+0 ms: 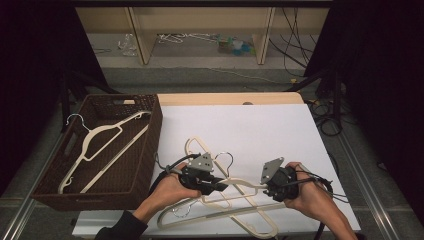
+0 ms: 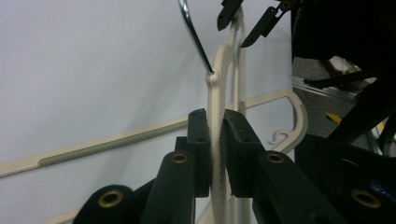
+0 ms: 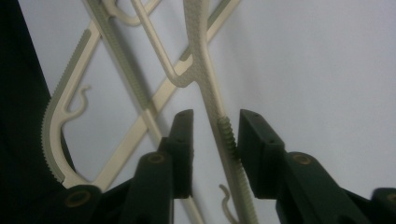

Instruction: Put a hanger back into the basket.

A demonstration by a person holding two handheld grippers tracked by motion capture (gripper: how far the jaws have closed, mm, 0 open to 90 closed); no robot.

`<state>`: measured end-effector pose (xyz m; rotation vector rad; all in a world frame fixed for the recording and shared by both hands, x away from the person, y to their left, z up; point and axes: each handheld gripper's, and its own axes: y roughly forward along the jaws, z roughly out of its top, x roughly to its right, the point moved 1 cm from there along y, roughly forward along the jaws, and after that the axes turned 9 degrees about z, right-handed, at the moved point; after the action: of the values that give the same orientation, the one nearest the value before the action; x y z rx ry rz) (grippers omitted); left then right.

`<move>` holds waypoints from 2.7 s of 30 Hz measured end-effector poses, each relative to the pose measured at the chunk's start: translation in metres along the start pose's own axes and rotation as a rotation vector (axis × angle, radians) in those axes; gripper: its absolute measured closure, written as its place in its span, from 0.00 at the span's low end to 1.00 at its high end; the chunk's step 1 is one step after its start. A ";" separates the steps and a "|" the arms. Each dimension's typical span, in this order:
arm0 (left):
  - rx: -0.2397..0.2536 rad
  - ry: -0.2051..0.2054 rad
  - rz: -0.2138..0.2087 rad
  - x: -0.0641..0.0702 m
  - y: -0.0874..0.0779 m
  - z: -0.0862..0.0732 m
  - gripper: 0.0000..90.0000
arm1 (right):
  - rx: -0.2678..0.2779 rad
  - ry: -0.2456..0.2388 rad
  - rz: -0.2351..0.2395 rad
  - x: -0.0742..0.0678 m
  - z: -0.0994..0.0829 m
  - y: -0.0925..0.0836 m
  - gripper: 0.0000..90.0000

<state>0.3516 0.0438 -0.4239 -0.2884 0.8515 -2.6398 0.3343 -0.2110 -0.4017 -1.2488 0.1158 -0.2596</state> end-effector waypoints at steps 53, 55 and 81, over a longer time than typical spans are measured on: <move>0.183 -0.141 0.184 -0.025 -0.082 0.032 0.95 | 0.206 0.271 -0.002 -0.008 -0.019 0.022 0.32; 0.199 -0.158 0.187 -0.026 -0.086 0.033 0.95 | 0.195 0.279 0.010 -0.009 -0.019 0.025 0.32; 0.337 -0.225 0.238 -0.041 -0.146 0.039 0.95 | 0.184 0.258 0.019 -0.009 -0.020 0.027 0.32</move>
<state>0.3624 0.1499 -0.3088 -0.3609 0.3383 -2.4167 0.3251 -0.2189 -0.4344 -1.0266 0.3189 -0.4056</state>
